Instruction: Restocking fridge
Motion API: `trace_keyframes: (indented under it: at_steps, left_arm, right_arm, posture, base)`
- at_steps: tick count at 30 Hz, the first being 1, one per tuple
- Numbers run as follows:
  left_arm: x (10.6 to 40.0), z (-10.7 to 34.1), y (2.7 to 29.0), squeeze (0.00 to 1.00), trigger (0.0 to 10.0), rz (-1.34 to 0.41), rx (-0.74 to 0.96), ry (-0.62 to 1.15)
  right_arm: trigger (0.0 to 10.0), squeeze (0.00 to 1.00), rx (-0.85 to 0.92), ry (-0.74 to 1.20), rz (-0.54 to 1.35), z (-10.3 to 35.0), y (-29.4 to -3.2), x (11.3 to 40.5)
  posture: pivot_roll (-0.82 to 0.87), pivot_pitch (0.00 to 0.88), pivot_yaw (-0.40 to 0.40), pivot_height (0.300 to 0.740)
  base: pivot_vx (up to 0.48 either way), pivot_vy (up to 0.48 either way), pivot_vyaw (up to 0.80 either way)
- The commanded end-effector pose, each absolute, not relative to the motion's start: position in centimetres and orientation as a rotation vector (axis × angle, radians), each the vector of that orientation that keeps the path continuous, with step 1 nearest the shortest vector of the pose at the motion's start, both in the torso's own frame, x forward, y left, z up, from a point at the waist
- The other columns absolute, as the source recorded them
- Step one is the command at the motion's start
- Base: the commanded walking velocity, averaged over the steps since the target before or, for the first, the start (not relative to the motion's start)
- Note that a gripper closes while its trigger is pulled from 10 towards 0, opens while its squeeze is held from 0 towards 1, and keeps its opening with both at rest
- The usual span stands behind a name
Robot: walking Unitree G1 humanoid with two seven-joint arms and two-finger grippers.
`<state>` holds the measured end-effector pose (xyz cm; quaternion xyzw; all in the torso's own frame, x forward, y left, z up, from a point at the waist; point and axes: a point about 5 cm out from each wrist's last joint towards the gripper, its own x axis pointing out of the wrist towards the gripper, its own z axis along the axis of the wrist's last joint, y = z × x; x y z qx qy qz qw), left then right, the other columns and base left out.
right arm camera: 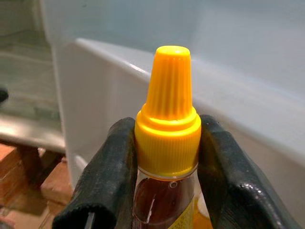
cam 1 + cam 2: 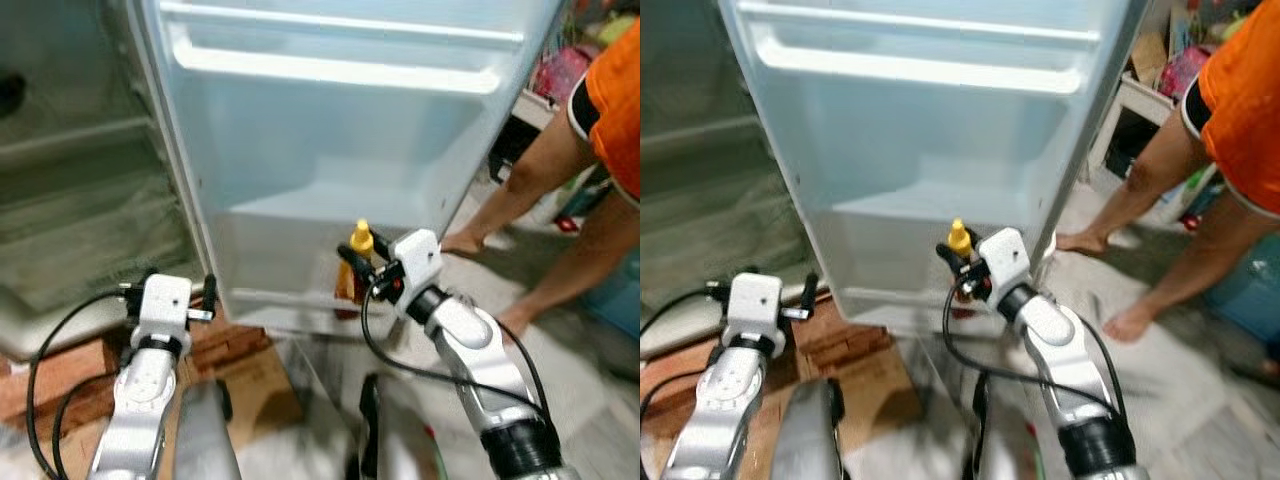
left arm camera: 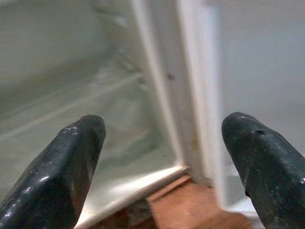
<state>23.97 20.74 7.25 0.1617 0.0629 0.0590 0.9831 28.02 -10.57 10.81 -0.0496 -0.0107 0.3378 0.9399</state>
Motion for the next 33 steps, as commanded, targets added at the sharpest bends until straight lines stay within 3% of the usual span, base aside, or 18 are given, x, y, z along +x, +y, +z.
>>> trace_keyframes:
  at_steps: [1,6,18,27,33]
  left_arm:
    - [23.7,7.7,21.6,0.00,10.0,0.181,0.364,0.124]
    - [21.9,7.0,23.0,0.00,10.0,0.239,0.364,0.186]
    - [18.8,8.2,22.0,0.00,10.0,0.158,0.437,0.161]
    - [17.4,9.3,21.8,0.00,10.0,0.135,0.447,0.142]
    - [16.7,9.5,22.0,0.00,10.0,0.127,0.447,0.162]
  right_arm:
    - [10.0,0.00,-0.098,-0.072,0.729,11.8,-9.8,28.4]
    - [10.0,0.00,-0.087,-0.074,0.777,11.6,-8.6,29.2]
    - [10.0,0.00,-0.071,-0.073,0.804,11.0,-7.1,30.1]
    - [10.0,0.00,-0.171,-0.094,0.801,10.8,-6.5,31.7]
    - [10.0,0.00,-0.288,-0.220,0.784,12.3,-5.2,33.0]
  posture:
    - [0.14,0.000,-0.102,0.553]
    - [0.17,0.006,-0.107,0.548]
    - [0.22,0.094,-0.136,0.474]
    - [0.25,0.128,-0.141,0.474]
    - [0.25,0.160,-0.139,0.474]
  base:
    - [0.000,0.000,0.00]
    - [0.000,0.000,0.00]
    - [0.000,0.000,0.00]
    - [0.000,0.000,0.00]
    - [0.000,0.000,0.00]
